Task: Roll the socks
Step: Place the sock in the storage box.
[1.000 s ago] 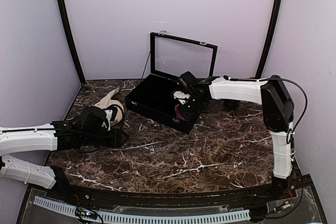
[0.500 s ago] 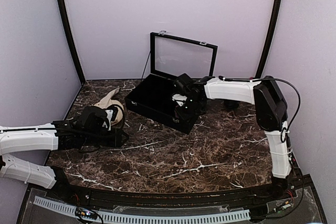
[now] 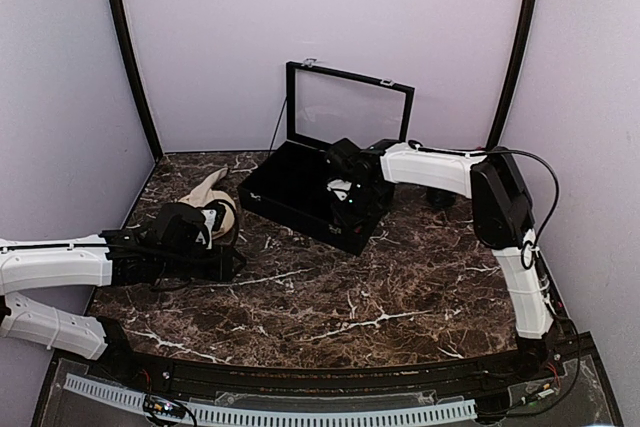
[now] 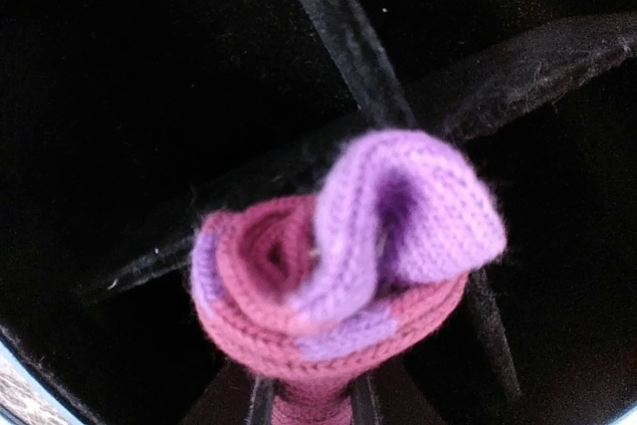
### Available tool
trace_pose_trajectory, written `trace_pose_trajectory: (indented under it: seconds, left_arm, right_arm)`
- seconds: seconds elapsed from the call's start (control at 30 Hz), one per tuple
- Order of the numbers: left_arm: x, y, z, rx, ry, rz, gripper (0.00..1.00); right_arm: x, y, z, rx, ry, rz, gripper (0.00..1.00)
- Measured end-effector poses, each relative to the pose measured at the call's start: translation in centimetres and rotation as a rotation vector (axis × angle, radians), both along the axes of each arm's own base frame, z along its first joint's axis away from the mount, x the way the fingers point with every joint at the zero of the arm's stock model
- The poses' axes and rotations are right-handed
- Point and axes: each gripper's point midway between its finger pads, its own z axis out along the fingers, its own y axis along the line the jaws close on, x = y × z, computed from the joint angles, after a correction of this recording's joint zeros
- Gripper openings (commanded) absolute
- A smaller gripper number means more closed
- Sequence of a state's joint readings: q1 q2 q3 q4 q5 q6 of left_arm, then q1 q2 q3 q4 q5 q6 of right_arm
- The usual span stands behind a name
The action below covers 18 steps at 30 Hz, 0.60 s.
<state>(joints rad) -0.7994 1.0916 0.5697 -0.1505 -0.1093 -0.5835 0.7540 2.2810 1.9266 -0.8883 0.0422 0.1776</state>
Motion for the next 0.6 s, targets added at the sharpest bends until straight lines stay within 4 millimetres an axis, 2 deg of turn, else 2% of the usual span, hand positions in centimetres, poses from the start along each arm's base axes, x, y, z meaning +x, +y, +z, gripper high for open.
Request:
trace_pose_trajectory:
  seconds: [0.23, 0.47, 0.6]
  left_arm:
    - [0.01, -0.01, 0.01, 0.001, -0.002, -0.002, 0.47]
    - [0.07, -0.07, 0.16, 0.003, -0.007, -0.007, 0.47]
    - [0.15, -0.15, 0.32, 0.003, -0.014, -0.011, 0.47]
  right_arm:
    - [0.1, 0.0, -0.29, -0.007, 0.016, -0.018, 0.01]
    - [0.17, -0.11, -0.37, -0.018, 0.018, -0.024, 0.29]
    - [0.56, -0.28, -0.13, -0.019, 0.007, -0.027, 0.38]
